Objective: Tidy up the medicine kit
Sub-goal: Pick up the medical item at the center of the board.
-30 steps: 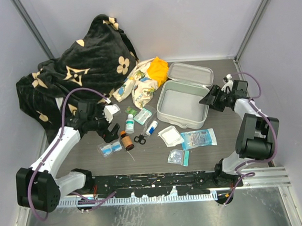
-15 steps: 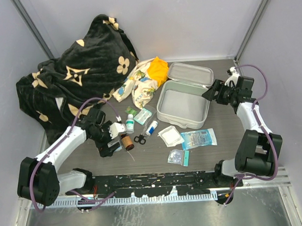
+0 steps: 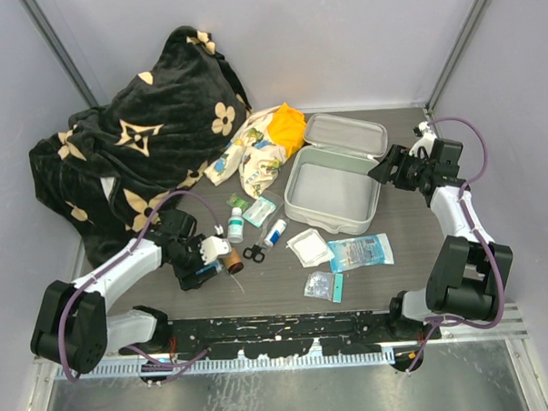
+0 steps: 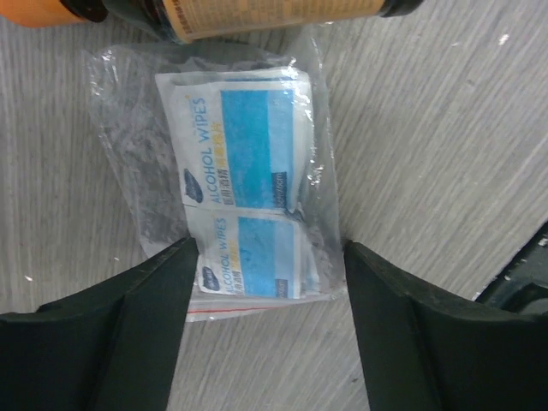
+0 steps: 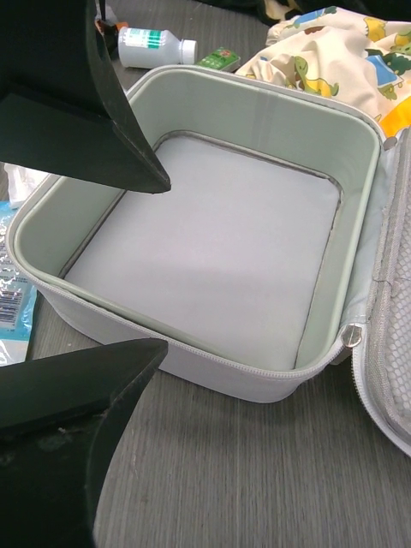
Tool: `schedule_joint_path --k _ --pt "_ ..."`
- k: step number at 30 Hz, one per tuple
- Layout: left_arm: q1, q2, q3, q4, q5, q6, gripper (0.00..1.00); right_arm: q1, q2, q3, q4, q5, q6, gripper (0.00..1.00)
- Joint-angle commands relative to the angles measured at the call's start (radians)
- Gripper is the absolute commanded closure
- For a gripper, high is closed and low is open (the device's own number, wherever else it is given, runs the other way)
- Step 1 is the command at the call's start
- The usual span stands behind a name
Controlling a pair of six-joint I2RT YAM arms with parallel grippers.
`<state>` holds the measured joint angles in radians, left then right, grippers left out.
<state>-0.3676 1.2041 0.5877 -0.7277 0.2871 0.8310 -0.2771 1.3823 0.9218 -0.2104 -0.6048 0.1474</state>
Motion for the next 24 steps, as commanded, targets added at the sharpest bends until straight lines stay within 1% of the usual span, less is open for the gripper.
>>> schedule_joint_path --k 1,4,8,11,13,15,17,19,22,24 --pt "-0.009 -0.011 -0.026 0.085 -0.009 -0.004 0.33 -0.006 -0.034 0.031 0.025 -0.003 -0.019 0.26" --pt "-0.009 -0.029 -0.04 0.088 -0.018 -0.004 0.34 -0.006 -0.035 0.03 0.025 -0.009 -0.021 0.25" --pt "-0.008 -0.083 -0.037 0.052 -0.02 0.009 0.31 -0.005 -0.043 0.028 0.031 -0.035 -0.031 0.25" --pt "-0.008 -0.144 -0.022 0.015 0.011 0.026 0.25 -0.006 -0.056 0.021 0.045 -0.076 -0.037 0.25" --pt "-0.008 -0.181 -0.012 0.005 0.053 0.031 0.19 -0.005 -0.069 0.015 0.056 -0.106 -0.04 0.25" --pt "-0.008 -0.203 0.002 0.008 0.105 0.027 0.15 -0.002 -0.084 0.005 0.073 -0.126 -0.04 0.26" --pt "-0.008 -0.19 0.024 0.01 0.158 0.018 0.14 -0.001 -0.098 0.0 0.08 -0.14 -0.04 0.26" --pt "-0.008 -0.168 0.042 0.007 0.179 0.015 0.14 -0.001 -0.105 -0.003 0.082 -0.153 -0.039 0.26" --pt "-0.009 -0.13 0.055 0.008 0.162 0.006 0.15 -0.001 -0.111 -0.005 0.081 -0.157 -0.039 0.26" --pt "-0.01 -0.103 0.049 0.012 0.139 0.011 0.17 -0.001 -0.112 -0.008 0.083 -0.157 -0.039 0.26"
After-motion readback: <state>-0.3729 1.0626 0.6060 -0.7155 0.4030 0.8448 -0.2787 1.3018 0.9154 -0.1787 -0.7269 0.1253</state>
